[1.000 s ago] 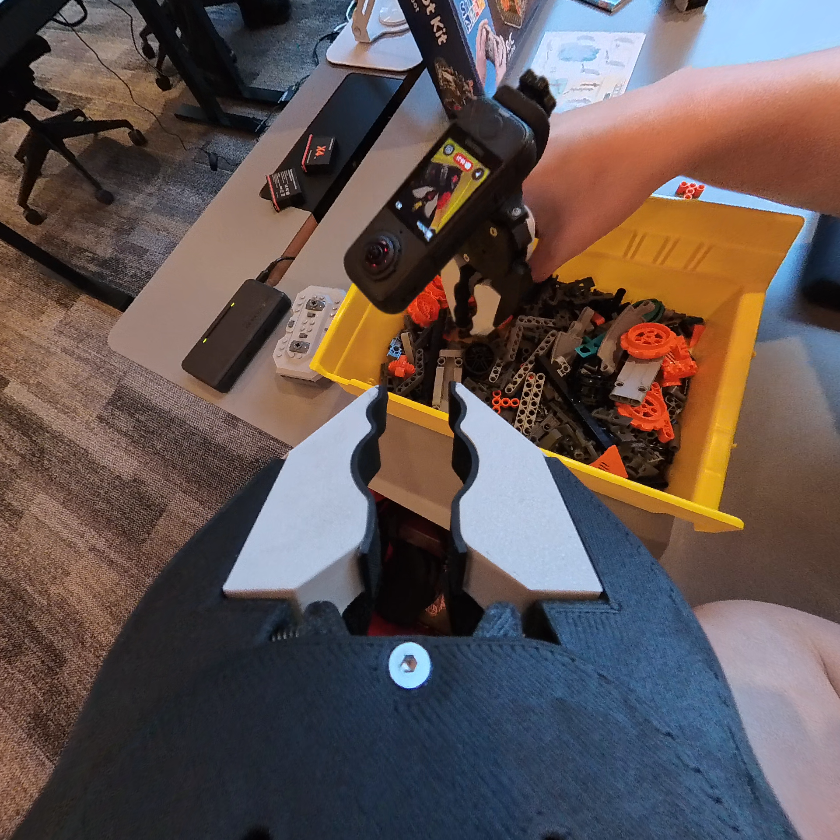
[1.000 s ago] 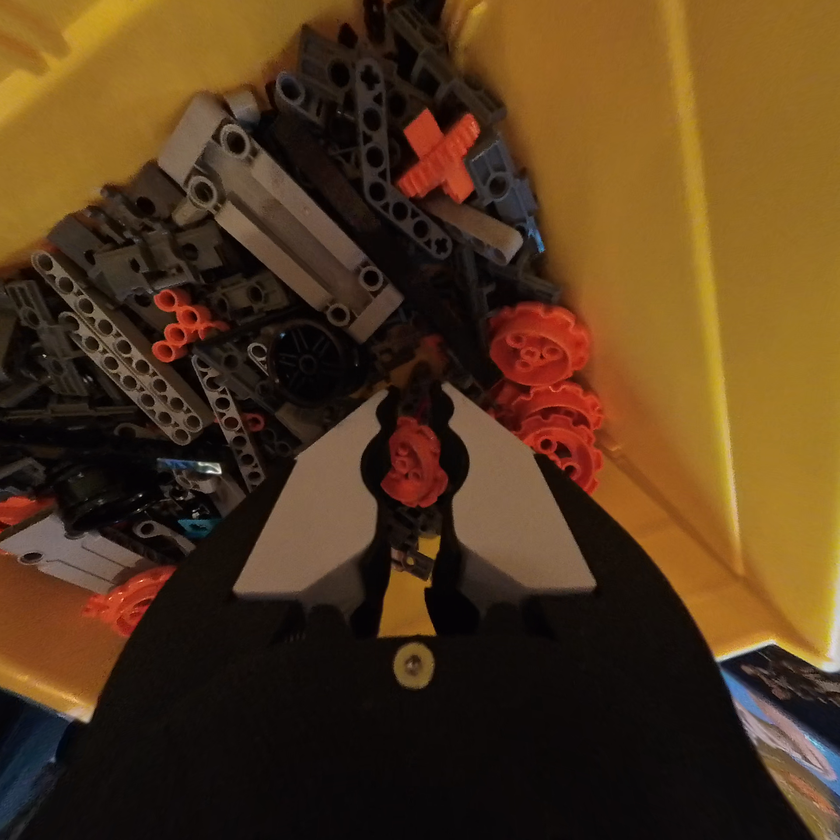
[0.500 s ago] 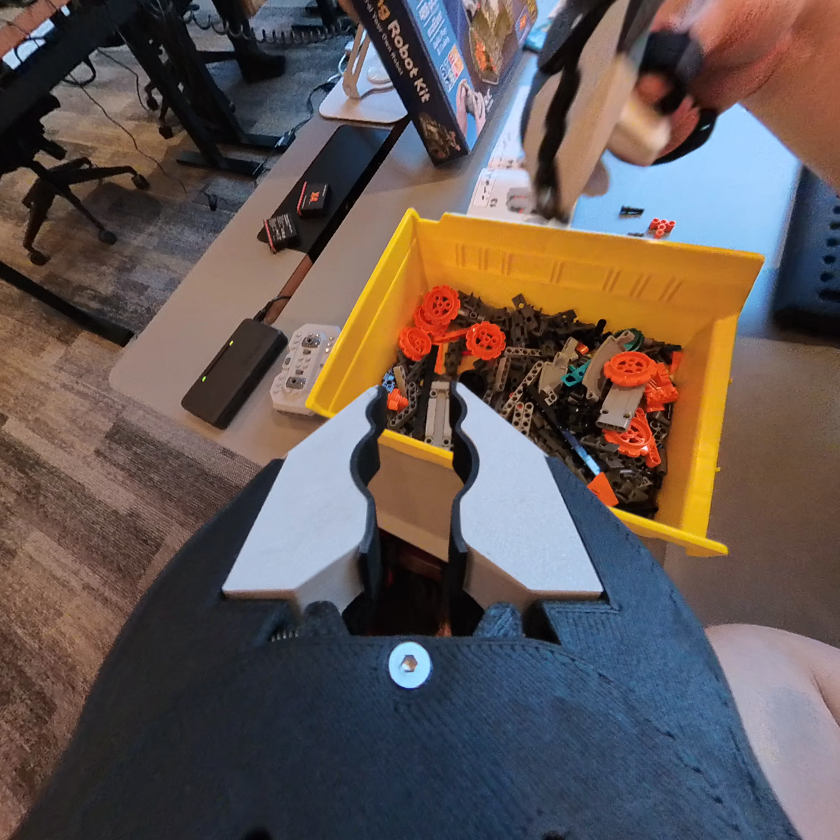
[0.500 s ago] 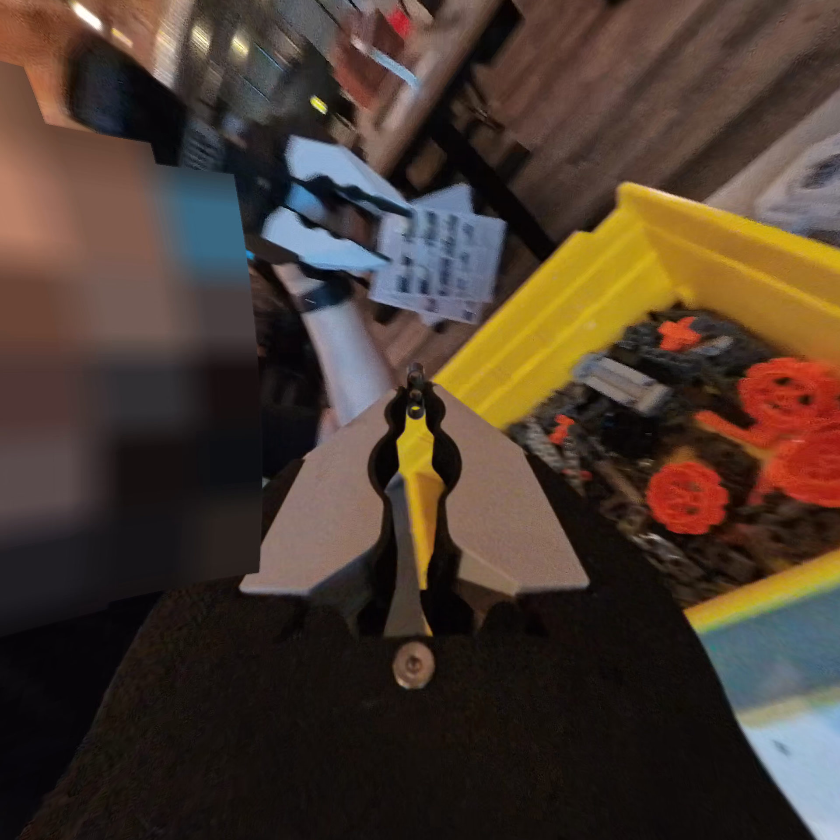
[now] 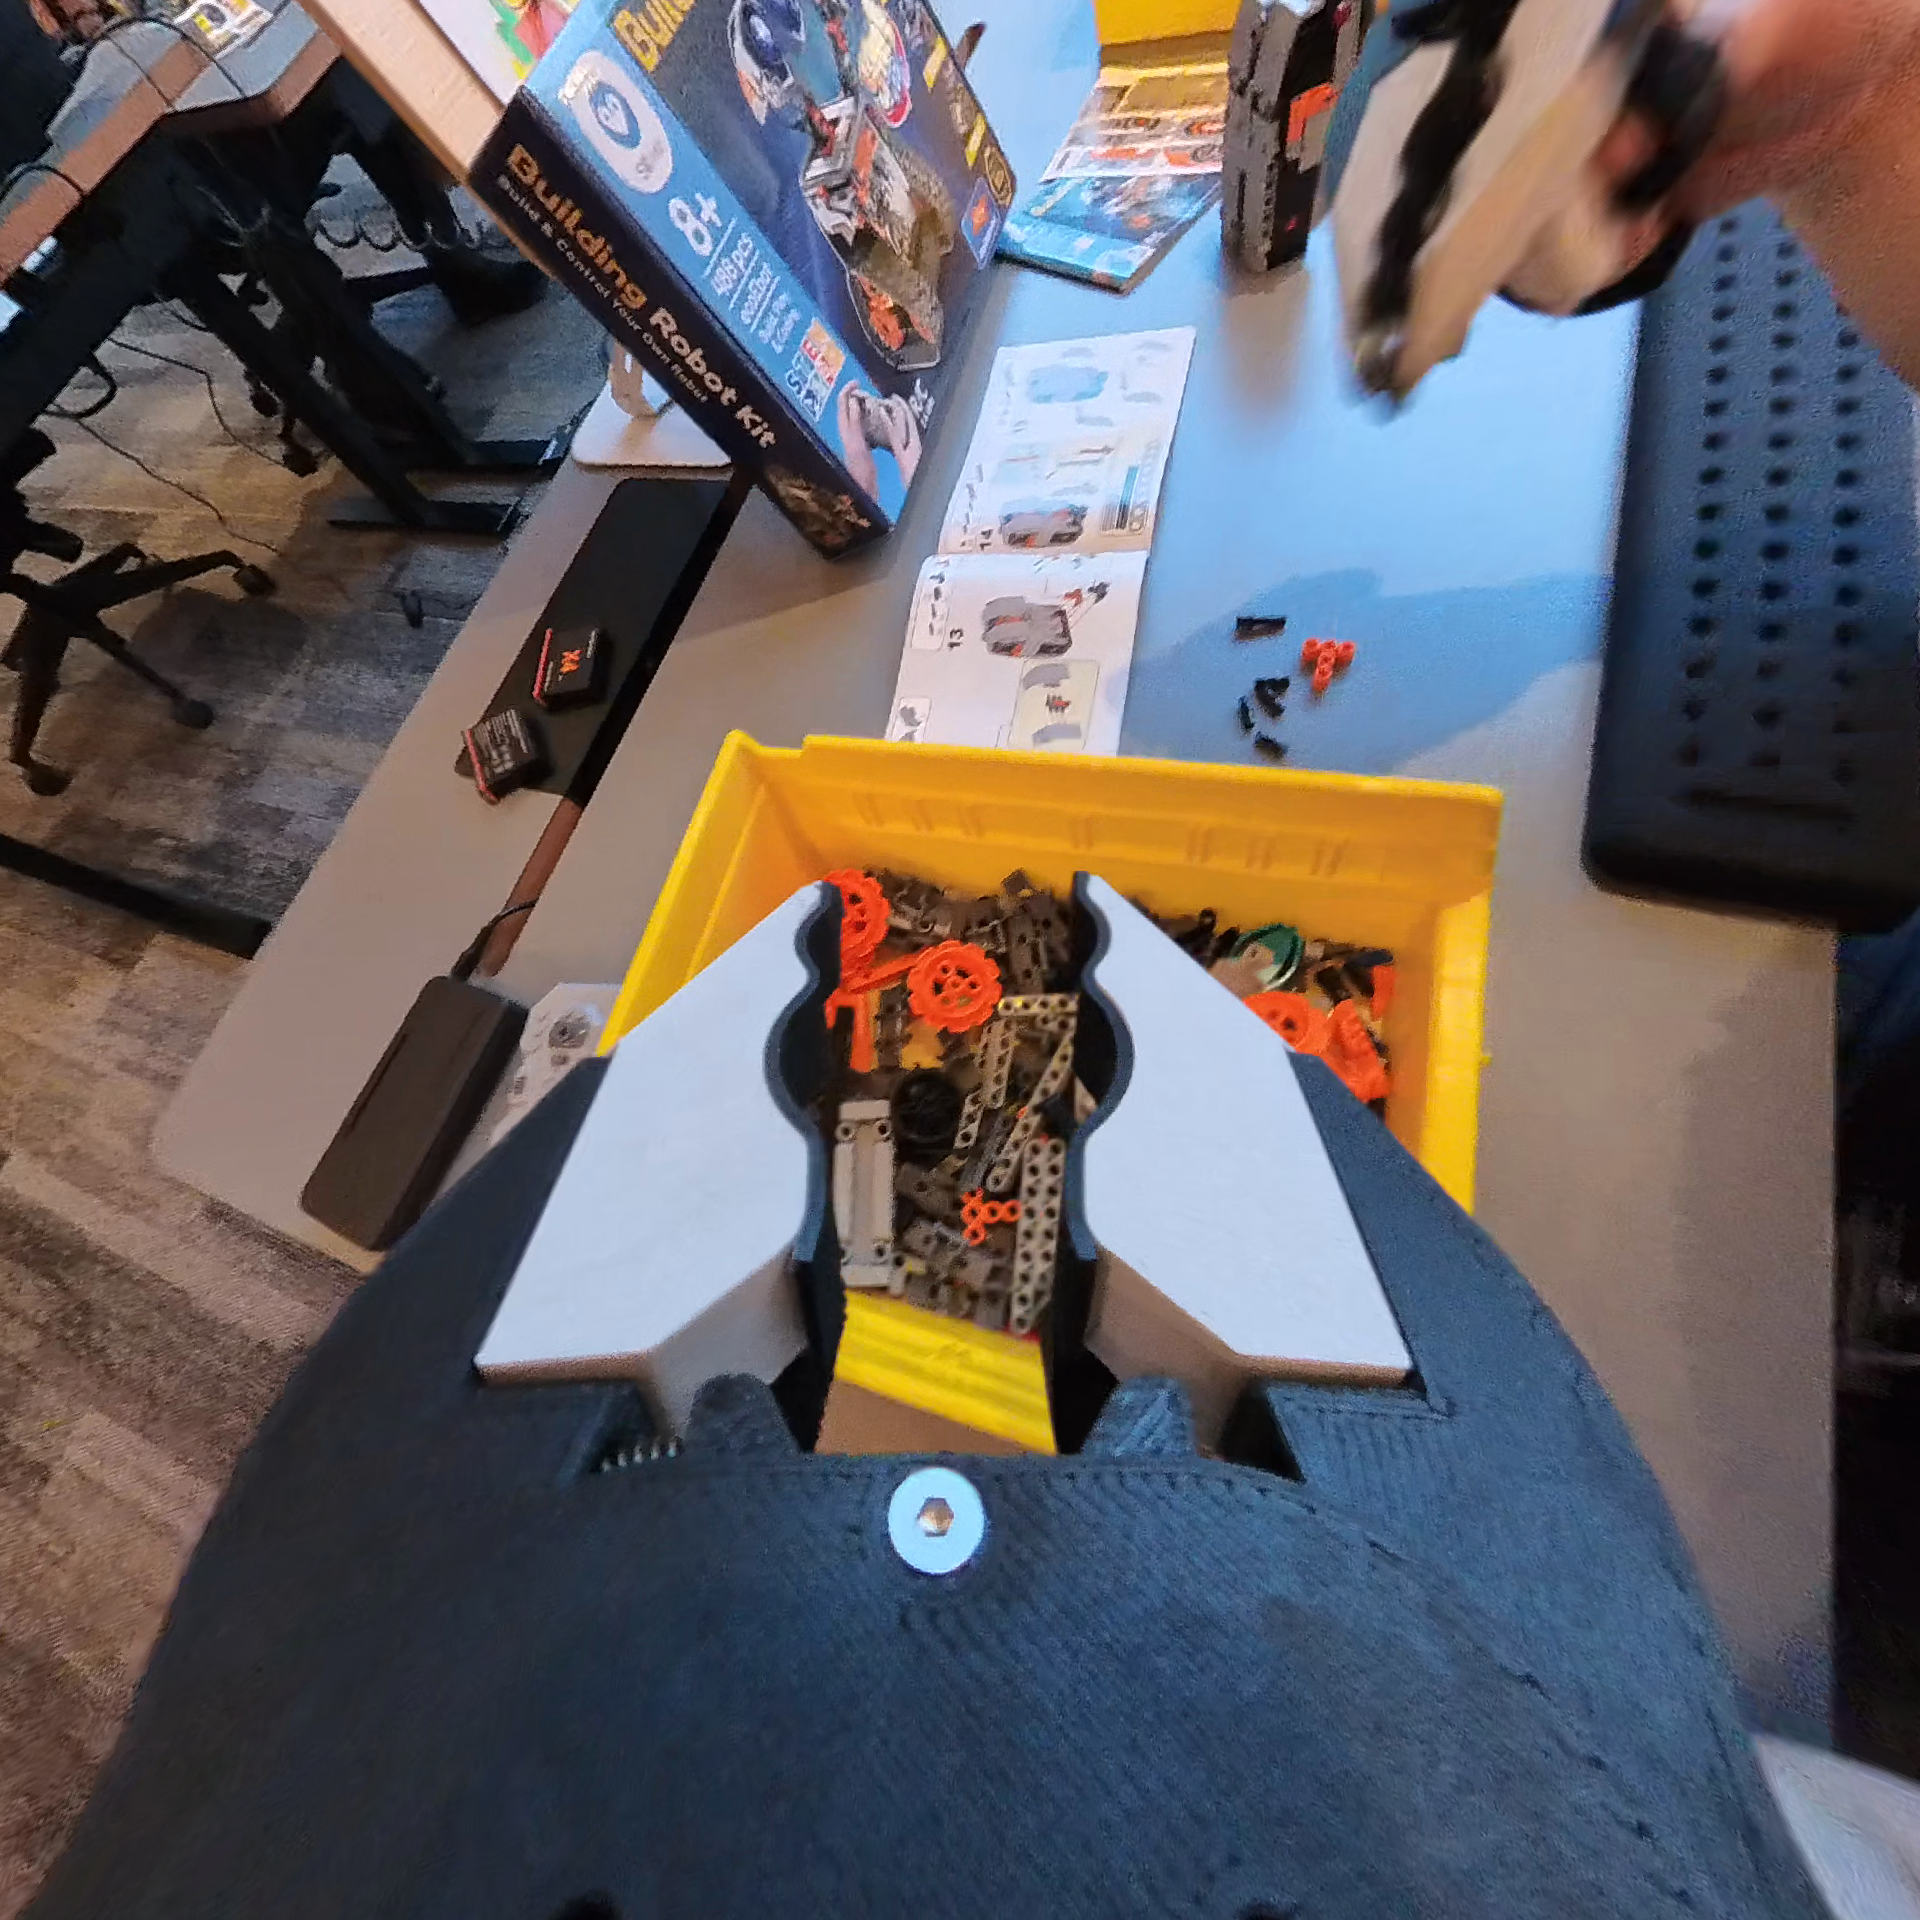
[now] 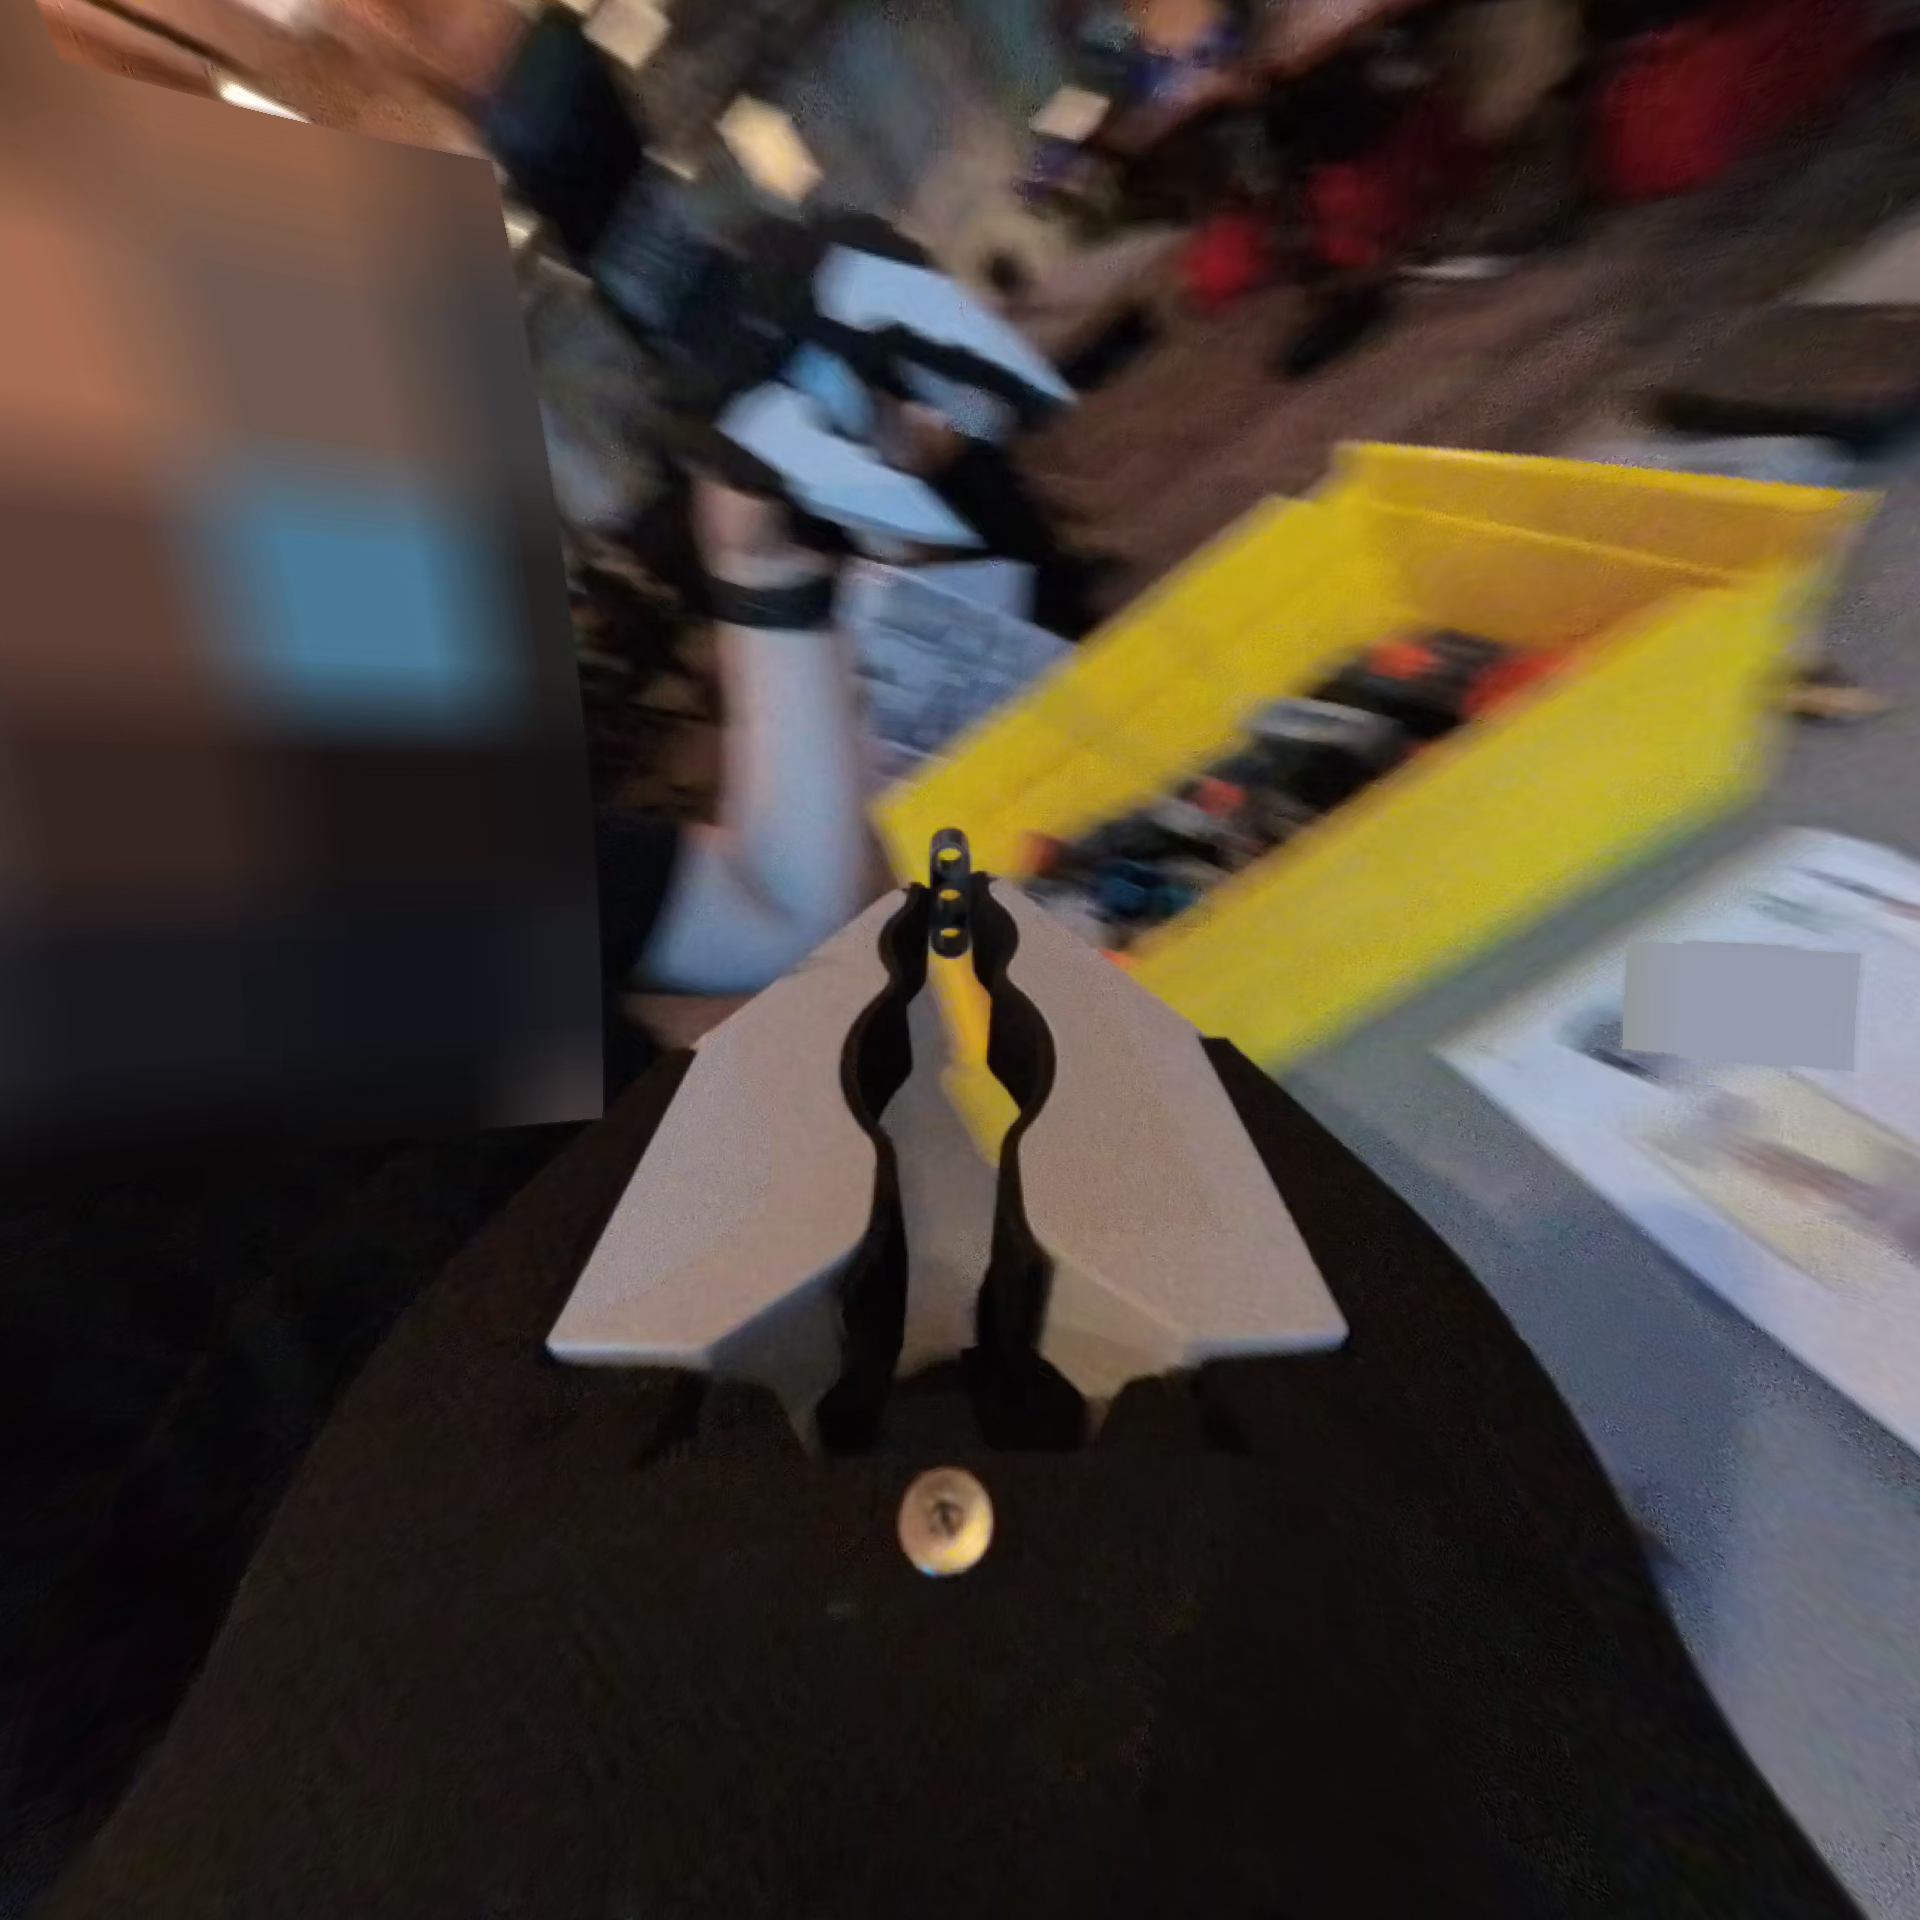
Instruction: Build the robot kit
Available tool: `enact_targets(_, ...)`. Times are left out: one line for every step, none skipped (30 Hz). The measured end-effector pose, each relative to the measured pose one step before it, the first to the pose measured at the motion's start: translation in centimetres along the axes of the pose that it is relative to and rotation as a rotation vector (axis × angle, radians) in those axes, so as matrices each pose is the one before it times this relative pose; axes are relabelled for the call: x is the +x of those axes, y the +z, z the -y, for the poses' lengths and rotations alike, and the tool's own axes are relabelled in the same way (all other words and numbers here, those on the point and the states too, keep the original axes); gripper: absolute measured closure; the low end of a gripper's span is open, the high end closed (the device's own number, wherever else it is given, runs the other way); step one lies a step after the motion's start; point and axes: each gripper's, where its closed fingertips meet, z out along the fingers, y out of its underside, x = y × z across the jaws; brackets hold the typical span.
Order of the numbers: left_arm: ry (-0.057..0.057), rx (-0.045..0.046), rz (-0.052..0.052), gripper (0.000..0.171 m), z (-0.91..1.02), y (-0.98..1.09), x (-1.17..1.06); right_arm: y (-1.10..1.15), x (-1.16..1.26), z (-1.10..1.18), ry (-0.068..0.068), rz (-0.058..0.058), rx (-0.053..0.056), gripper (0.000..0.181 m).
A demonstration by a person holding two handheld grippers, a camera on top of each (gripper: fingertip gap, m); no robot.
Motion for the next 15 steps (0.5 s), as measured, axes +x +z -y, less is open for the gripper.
enact_targets(-0.0230,0.00731,0.0118,0.130,0.371,0.255,0.350,-2.305,4.320,-1.570,-0.0720,-0.2936,-0.0632,0.176)
enact_targets(-0.0209,0.00882,0.0141,0.130,0.283,0.186,0.362,-1.524,3.786,-2.090,-0.0320,-0.2165,-0.0854,0.176)
enact_targets(-0.0128,0.00679,0.0087,0.130,0.152,0.098,0.488,-0.684,2.041,-2.154,0.0067,-0.0959,-0.0902,0.176)
enact_targets(-0.0099,0.01108,0.0130,0.129,0.148,0.012,0.463,-0.035,0.947,-1.549,0.0236,-0.0336,-0.0583,0.176)
enact_targets(-0.0126,0.01776,0.0130,0.129,0.130,-0.061,0.473,0.203,0.791,-1.352,0.0177,-0.0314,-0.0543,0.175)
enact_targets(-0.0168,0.01440,0.0060,0.129,0.002,-0.129,0.557,0.378,0.492,-1.295,-0.0054,-0.0326,-0.0636,0.175)
enact_targets(-0.0194,0.01427,0.0097,0.129,-0.087,-0.181,0.476,0.553,0.113,-1.175,-0.0272,-0.0225,-0.0665,0.175)
enact_targets(-0.0185,0.01411,0.0179,0.130,-0.152,-0.227,0.335,0.778,0.225,-1.140,-0.0349,-0.0154,-0.0689,0.175)
enact_targets(-0.0152,0.00952,0.0226,0.131,-0.228,-0.247,0.244,0.764,-0.074,-0.957,-0.0279,-0.0067,-0.0677,0.175)
enact_targets(-0.0141,0.00132,0.0209,0.132,-0.358,-0.233,0.206,0.715,-0.146,-0.742,-0.0195,-0.0004,-0.0613,0.175)
enact_targets(-0.0141,-0.00831,0.0195,0.132,-0.468,-0.220,0.135,0.616,-0.037,-0.514,-0.0230,-0.0050,-0.0472,0.175)
enact_targets(-0.0118,-0.01287,0.0240,0.132,-0.507,-0.197,-0.012,0.488,-0.028,-0.474,-0.0254,-0.0048,-0.0393,0.175)
enact_targets(-0.0103,-0.01597,0.0228,0.132,-0.524,-0.201,-0.089,0.341,0.065,-0.429,-0.0211,-0.0078,-0.0342,0.175)
enact_targets(-0.0121,-0.01610,0.0201,0.131,-0.505,-0.186,-0.147,0.180,0.193,-0.202,-0.0155,-0.0150,-0.0178,0.175)
enact_targets(-0.0137,-0.01063,0.0151,0.130,-0.384,-0.159,-0.142,0.112,0.188,0.004,-0.0153,-0.0110,-0.0026,0.175)
